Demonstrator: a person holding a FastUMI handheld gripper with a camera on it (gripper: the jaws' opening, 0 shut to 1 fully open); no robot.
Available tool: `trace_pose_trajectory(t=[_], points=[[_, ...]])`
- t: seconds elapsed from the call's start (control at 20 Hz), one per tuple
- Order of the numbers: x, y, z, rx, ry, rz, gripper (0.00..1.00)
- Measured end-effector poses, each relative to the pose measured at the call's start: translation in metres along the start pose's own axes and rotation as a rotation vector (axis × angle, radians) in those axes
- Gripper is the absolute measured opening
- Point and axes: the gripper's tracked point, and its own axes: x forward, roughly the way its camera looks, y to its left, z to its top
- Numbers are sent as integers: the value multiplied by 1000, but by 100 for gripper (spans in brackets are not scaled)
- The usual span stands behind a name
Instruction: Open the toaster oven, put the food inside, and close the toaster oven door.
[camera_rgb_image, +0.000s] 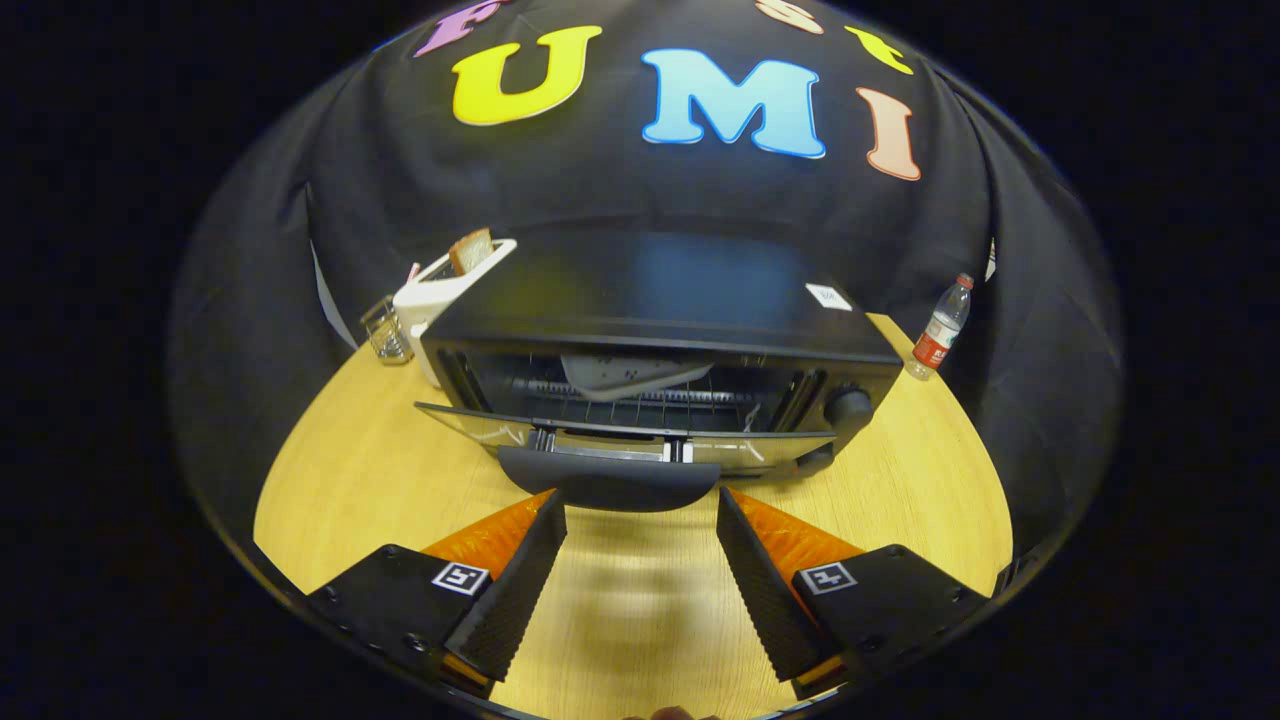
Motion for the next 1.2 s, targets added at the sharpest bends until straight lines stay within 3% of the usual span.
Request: trace_pose_trajectory(t=[0.25,0.55,0.9,1.2], points=[[-49,-25,59,12,-215,-34,96],[-110,-81,82,22,-396,-86,96],[-170,-129,86,30,-508,-130,96],[-202,-126,102,0,-566,-113,96]])
